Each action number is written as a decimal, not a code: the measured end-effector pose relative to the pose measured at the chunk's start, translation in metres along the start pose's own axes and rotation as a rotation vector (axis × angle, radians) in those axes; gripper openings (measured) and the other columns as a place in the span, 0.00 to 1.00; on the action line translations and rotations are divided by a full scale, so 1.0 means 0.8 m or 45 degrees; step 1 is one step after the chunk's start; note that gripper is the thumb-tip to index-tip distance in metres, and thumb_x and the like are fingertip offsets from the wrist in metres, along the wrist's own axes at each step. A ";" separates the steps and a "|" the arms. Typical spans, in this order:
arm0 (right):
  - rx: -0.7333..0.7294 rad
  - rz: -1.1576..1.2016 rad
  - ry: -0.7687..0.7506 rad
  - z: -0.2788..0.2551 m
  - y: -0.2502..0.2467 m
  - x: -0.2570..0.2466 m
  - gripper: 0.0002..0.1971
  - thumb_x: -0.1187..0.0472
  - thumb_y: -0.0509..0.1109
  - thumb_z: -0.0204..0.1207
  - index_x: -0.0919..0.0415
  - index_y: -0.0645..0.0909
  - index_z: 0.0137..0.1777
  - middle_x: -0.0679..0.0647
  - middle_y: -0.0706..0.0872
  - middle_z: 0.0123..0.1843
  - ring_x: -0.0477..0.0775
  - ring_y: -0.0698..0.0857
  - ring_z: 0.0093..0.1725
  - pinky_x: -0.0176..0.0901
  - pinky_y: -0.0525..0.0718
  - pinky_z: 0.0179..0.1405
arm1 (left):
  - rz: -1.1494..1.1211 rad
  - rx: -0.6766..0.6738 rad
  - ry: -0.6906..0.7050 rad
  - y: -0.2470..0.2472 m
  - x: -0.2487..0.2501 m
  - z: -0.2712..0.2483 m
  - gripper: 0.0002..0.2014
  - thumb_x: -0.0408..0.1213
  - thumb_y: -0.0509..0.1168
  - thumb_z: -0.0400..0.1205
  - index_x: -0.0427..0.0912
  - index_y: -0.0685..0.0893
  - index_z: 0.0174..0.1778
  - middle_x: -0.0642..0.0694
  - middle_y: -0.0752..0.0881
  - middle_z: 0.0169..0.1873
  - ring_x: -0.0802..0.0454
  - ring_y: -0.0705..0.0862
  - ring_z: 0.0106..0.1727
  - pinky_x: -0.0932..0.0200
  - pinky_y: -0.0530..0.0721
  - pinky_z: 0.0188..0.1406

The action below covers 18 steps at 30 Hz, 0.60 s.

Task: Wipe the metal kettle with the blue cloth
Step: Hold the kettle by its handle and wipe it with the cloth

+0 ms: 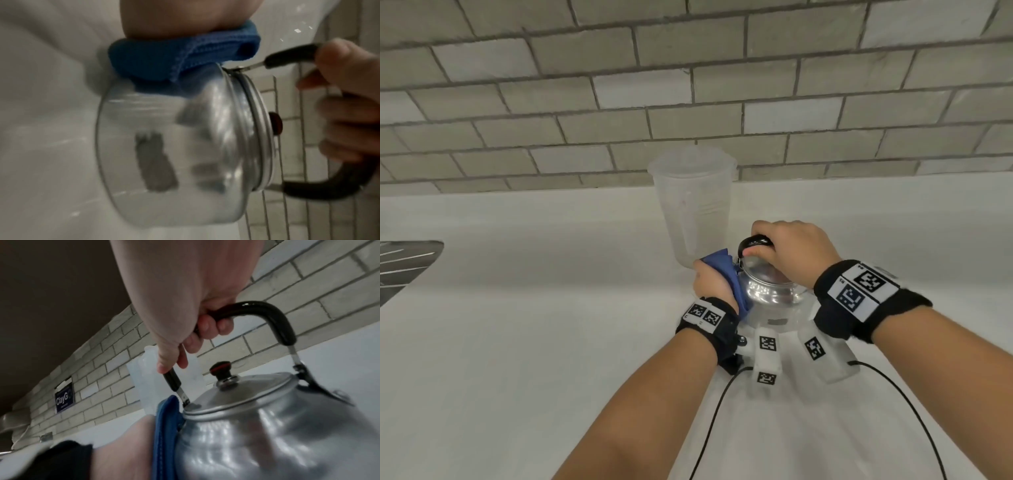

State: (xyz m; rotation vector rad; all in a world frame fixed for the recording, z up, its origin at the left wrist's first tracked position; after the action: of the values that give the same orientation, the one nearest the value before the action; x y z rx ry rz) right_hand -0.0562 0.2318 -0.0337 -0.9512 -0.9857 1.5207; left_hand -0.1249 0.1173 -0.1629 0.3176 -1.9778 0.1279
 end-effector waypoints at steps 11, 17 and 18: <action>-0.147 0.097 0.192 0.014 0.002 -0.003 0.17 0.48 0.61 0.82 0.61 0.81 0.57 0.60 0.88 0.52 0.62 0.85 0.51 0.47 0.79 0.46 | 0.222 -0.214 0.426 0.024 -0.013 -0.040 0.26 0.45 0.51 0.90 0.32 0.71 0.78 0.29 0.81 0.66 0.34 0.82 0.66 0.45 0.80 0.68; -0.178 0.222 0.274 0.020 0.002 0.007 0.17 0.47 0.65 0.80 0.61 0.85 0.53 0.58 0.89 0.49 0.61 0.85 0.49 0.45 0.79 0.43 | 0.518 -0.281 0.526 0.014 -0.017 -0.064 0.24 0.46 0.47 0.92 0.43 0.66 0.84 0.36 0.73 0.74 0.36 0.74 0.74 0.45 0.68 0.77; -0.175 0.232 0.273 0.020 0.001 0.008 0.17 0.47 0.65 0.80 0.61 0.85 0.52 0.58 0.89 0.48 0.60 0.85 0.47 0.44 0.79 0.42 | 0.522 -0.280 0.569 0.012 -0.018 -0.060 0.23 0.45 0.48 0.92 0.44 0.68 0.83 0.37 0.74 0.72 0.37 0.74 0.73 0.47 0.67 0.77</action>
State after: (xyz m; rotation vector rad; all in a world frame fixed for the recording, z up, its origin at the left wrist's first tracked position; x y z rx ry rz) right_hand -0.0720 0.2363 -0.0295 -1.3036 -0.8764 1.4762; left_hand -0.0803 0.1399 -0.1554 -0.2468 -1.5682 0.2198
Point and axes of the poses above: each hand's wrist, its own z-axis towards the middle knuckle, its own y-axis out of the palm, x = y × z, the point moved 3 cm from there along z, towards the middle knuckle
